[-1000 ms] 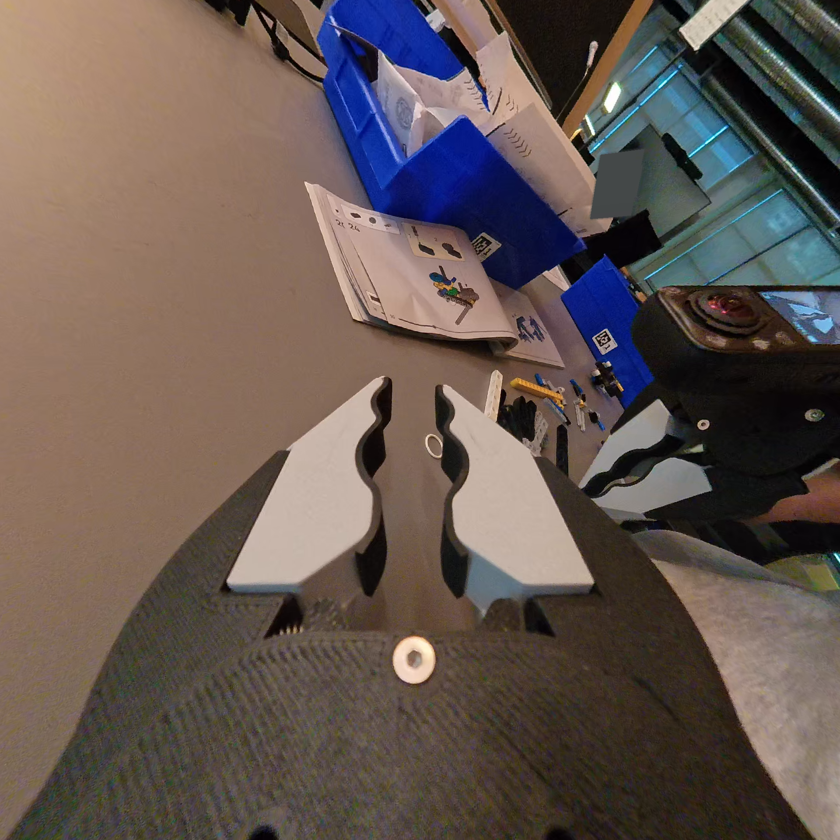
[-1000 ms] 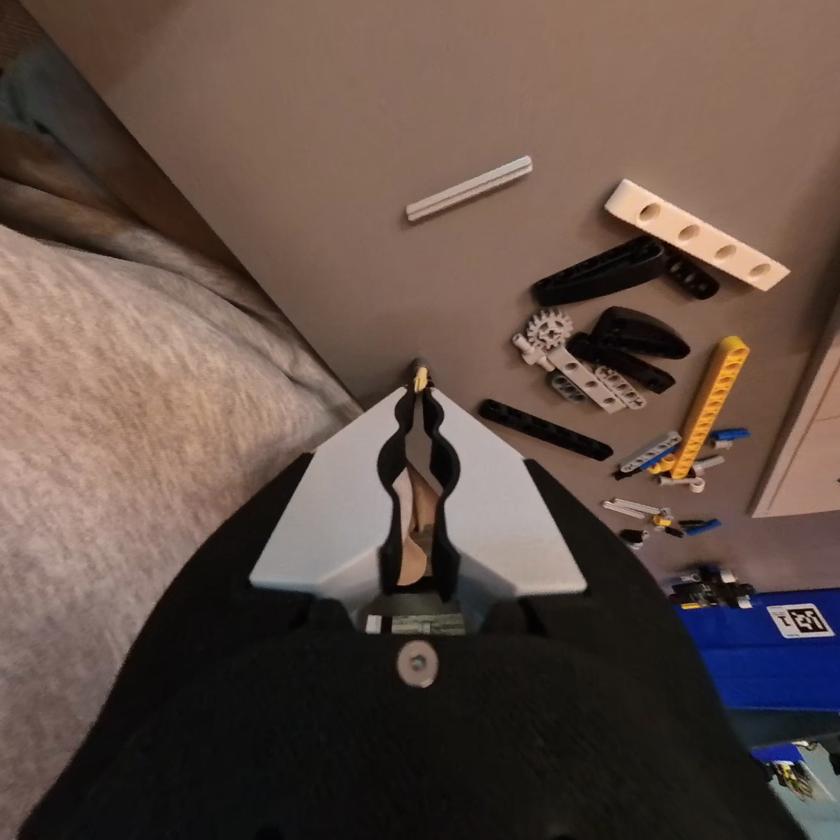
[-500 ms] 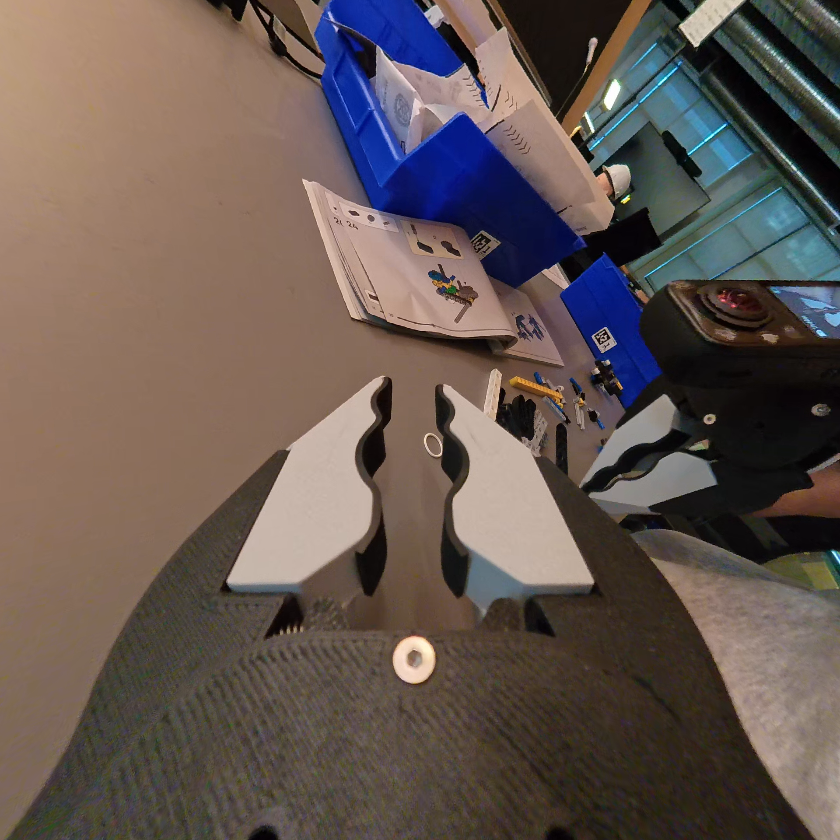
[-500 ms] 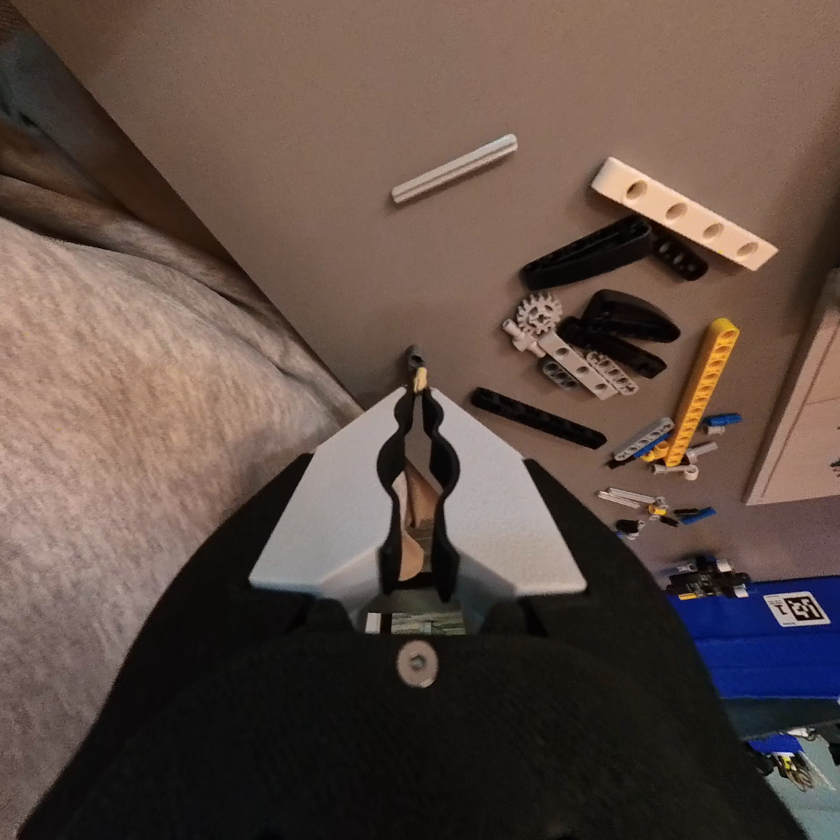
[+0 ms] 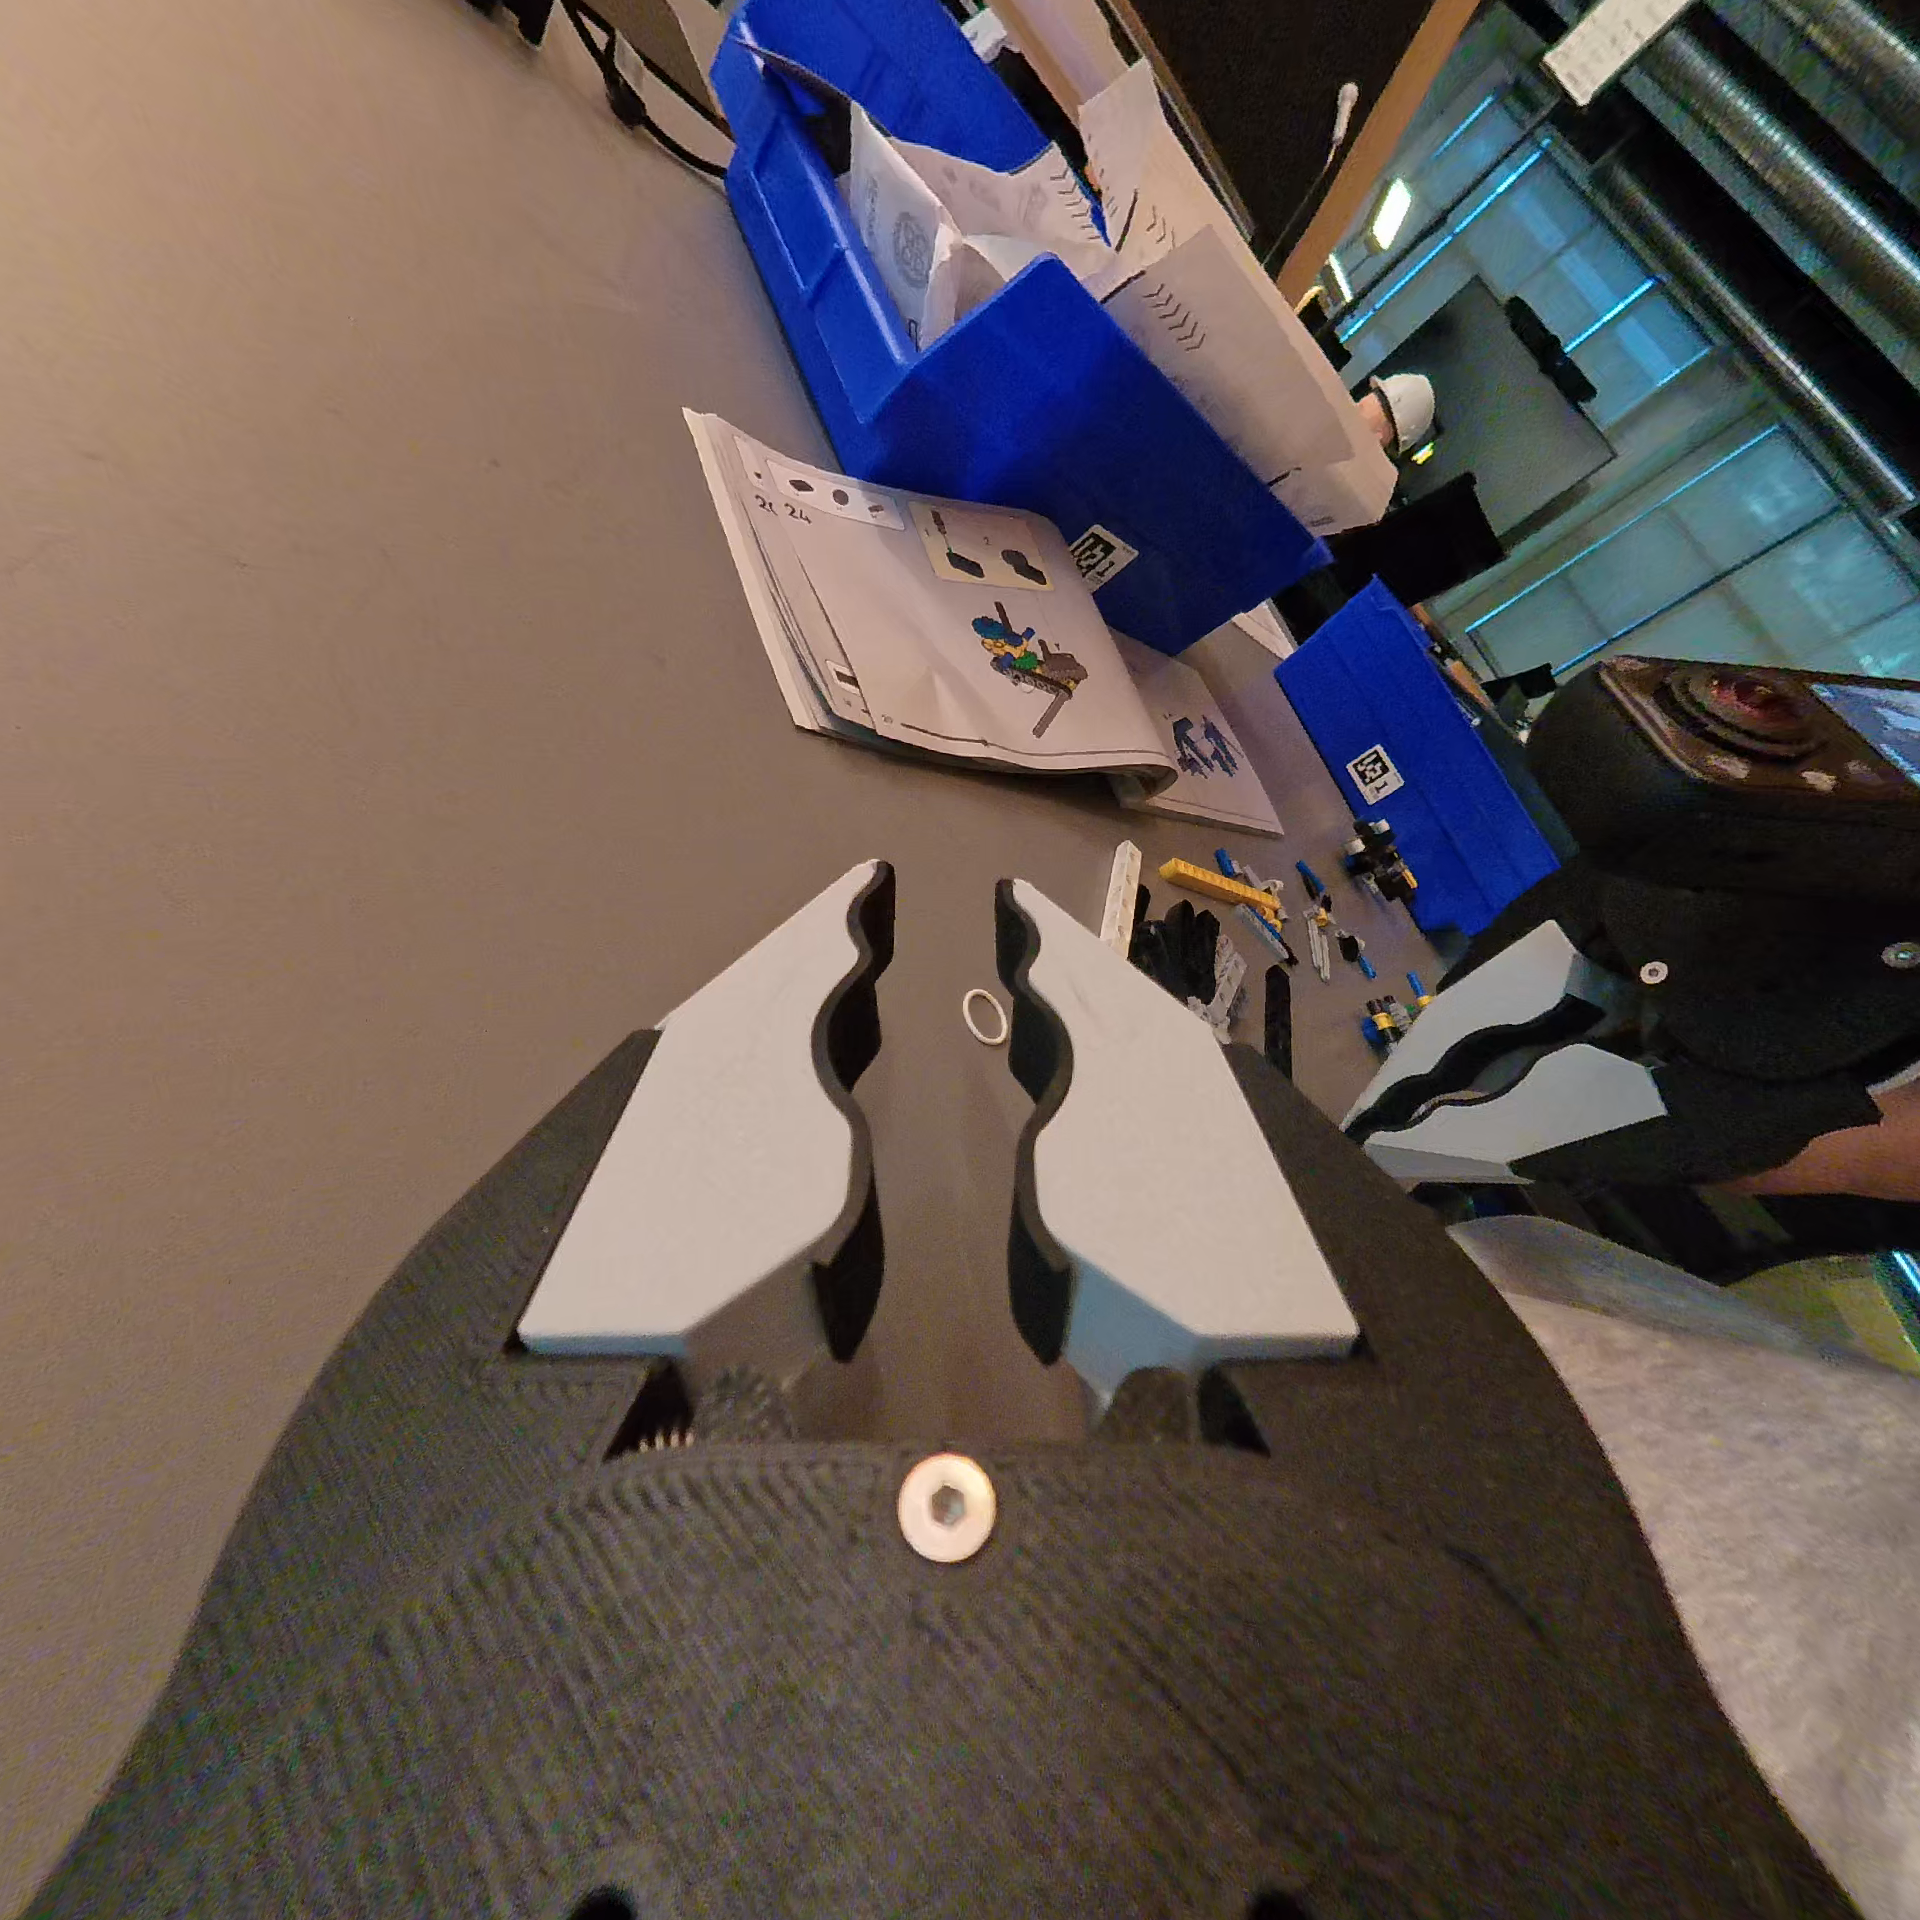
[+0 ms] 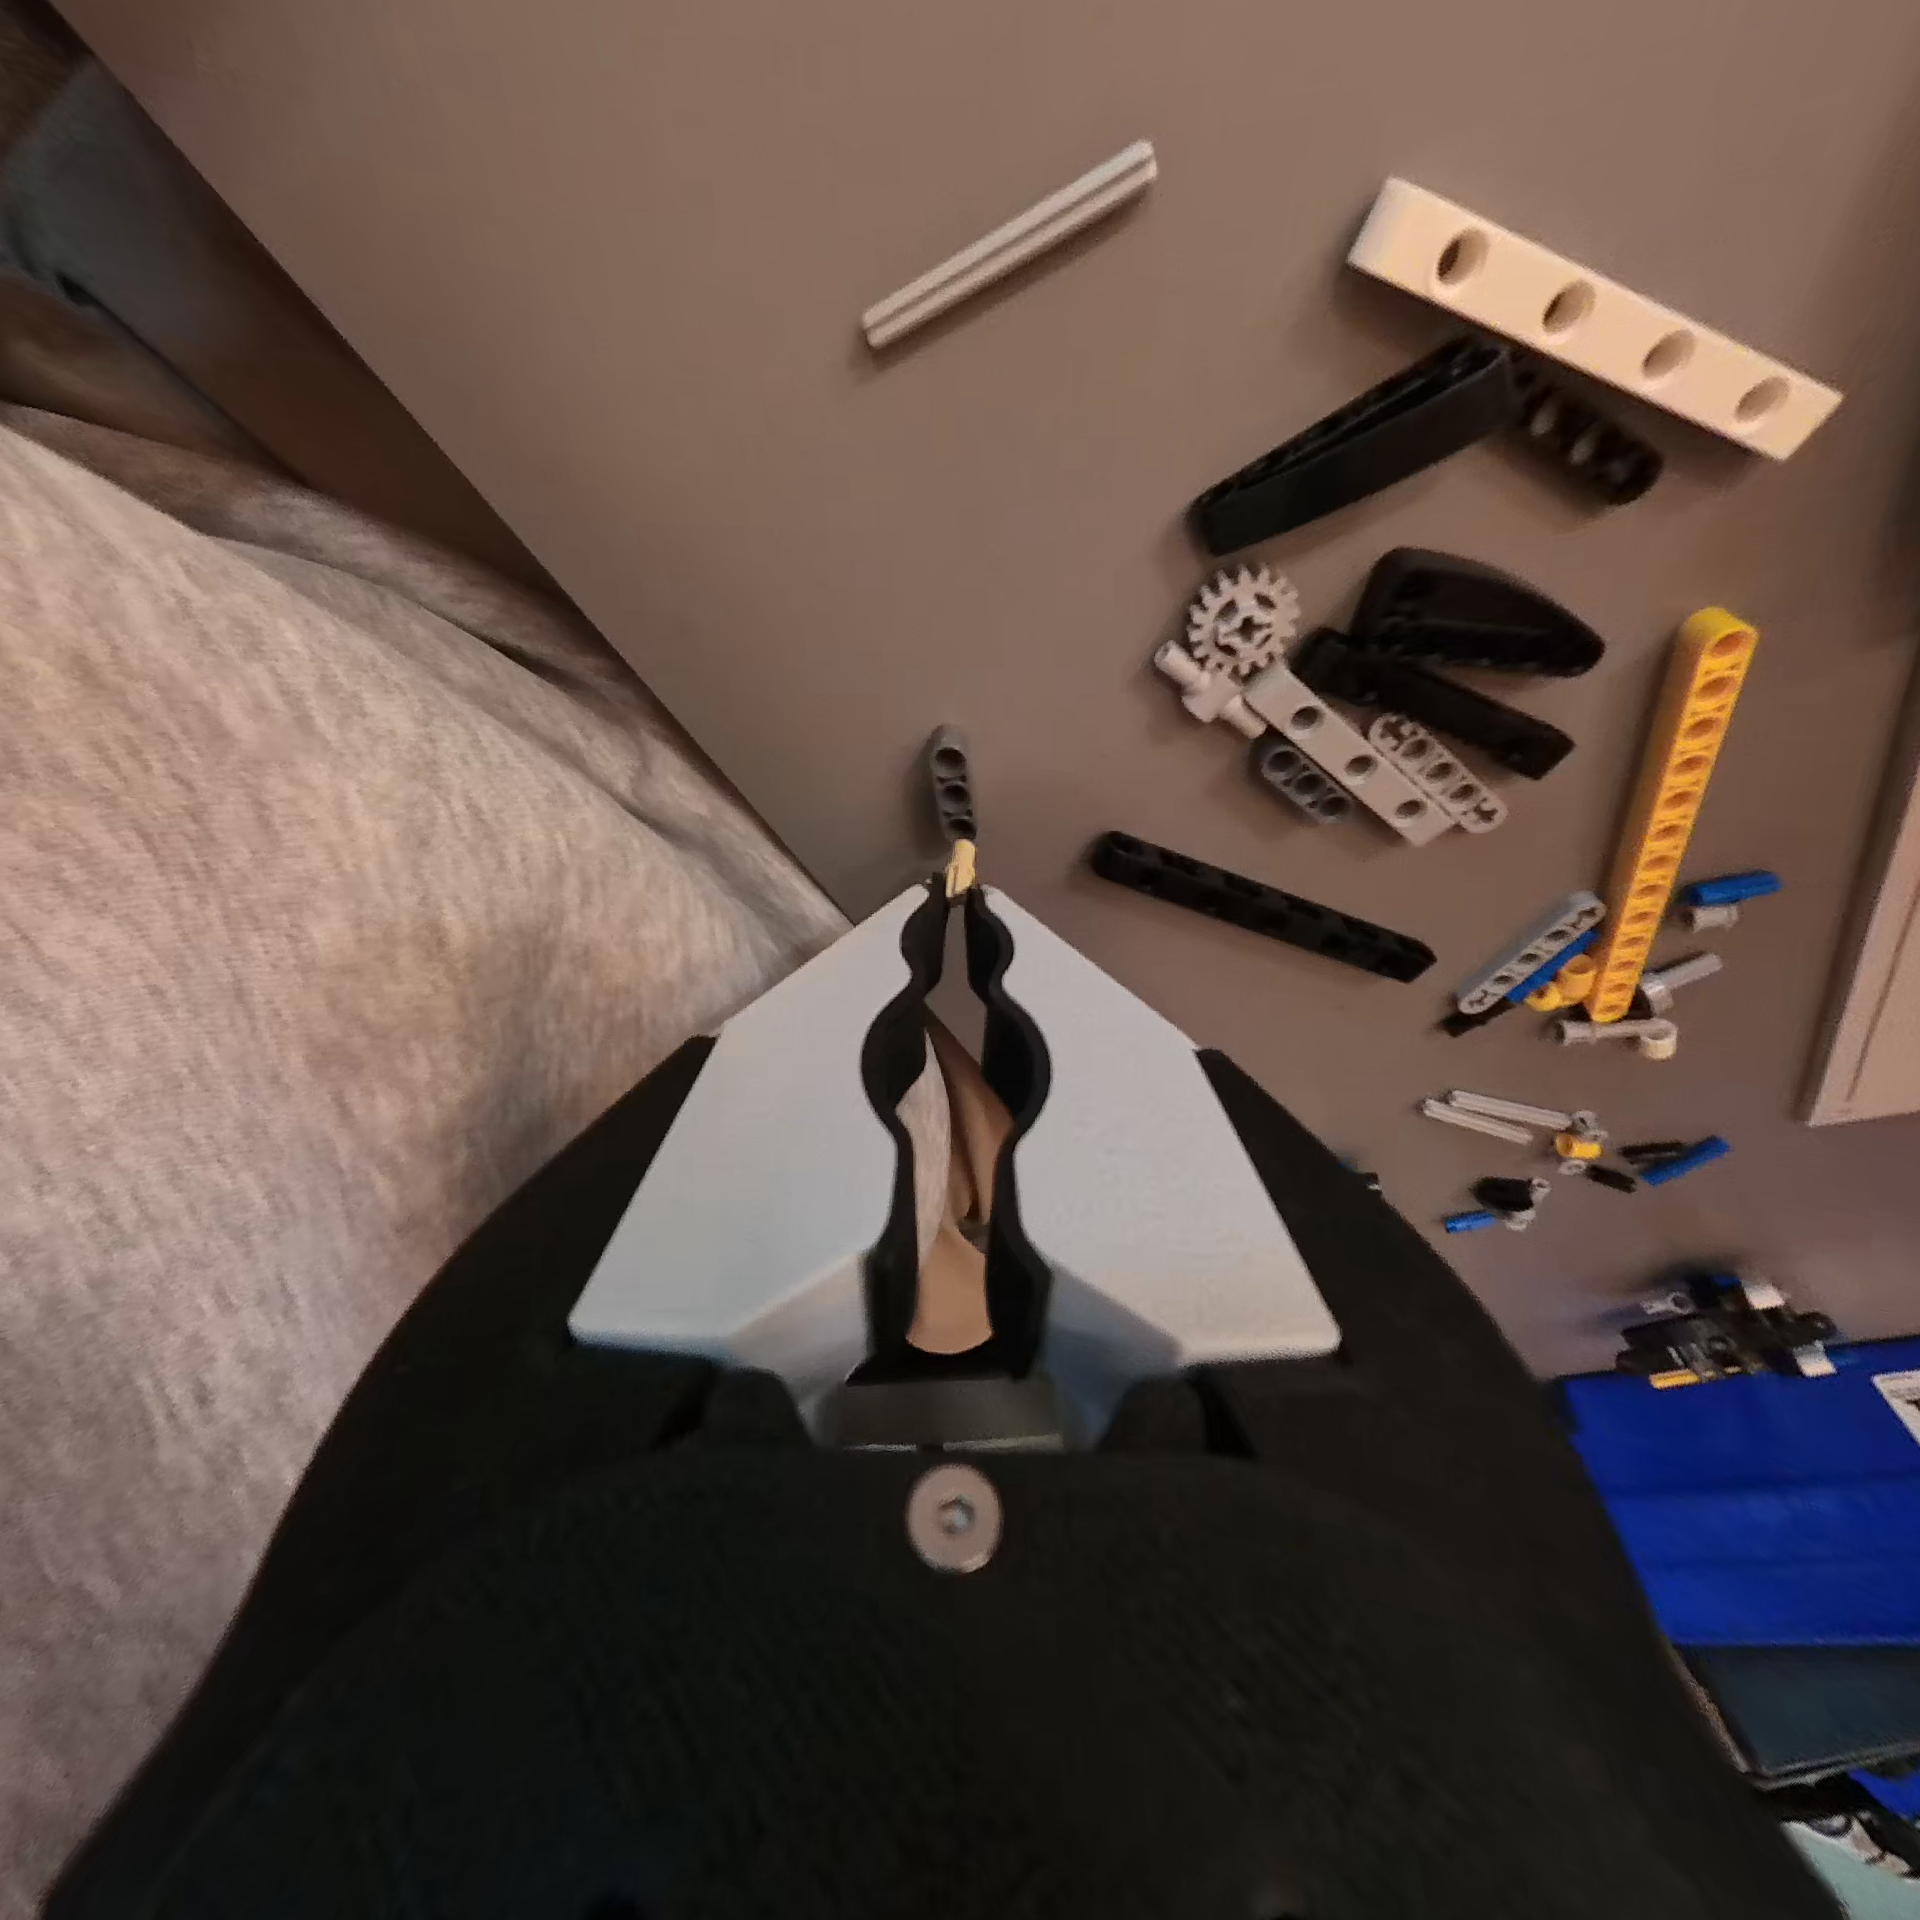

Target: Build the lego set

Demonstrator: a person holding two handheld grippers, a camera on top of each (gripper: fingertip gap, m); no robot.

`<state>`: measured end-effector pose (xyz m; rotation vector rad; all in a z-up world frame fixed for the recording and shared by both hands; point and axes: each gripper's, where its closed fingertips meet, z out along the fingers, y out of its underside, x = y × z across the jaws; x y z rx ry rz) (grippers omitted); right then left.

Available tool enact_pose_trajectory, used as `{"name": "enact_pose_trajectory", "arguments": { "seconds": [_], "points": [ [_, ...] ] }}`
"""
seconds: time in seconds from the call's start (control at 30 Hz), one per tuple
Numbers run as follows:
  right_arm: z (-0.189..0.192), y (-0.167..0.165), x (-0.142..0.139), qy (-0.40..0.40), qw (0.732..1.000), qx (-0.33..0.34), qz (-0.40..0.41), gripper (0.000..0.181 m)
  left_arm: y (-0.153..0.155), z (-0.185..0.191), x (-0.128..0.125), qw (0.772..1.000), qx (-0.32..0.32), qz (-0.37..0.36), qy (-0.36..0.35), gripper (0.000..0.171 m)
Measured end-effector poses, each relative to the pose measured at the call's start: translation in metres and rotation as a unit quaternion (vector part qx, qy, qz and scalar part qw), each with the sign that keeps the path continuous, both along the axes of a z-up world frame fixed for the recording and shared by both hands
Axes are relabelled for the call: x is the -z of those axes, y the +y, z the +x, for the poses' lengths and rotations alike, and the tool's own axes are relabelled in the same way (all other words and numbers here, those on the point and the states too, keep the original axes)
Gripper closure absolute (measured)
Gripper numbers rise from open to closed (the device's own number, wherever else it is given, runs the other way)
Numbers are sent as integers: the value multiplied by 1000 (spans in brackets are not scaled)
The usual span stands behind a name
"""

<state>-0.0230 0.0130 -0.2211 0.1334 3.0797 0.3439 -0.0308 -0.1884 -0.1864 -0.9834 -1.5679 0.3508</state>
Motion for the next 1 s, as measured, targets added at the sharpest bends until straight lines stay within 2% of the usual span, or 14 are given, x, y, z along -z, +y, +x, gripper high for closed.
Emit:
{"name": "enact_pose_trajectory", "arguments": {
  "seconds": [1.0],
  "points": [
    [1,-1,4,-13,1000,-9,15,179,0,0,2,1000,2,4,-4,154]
  ]
}}
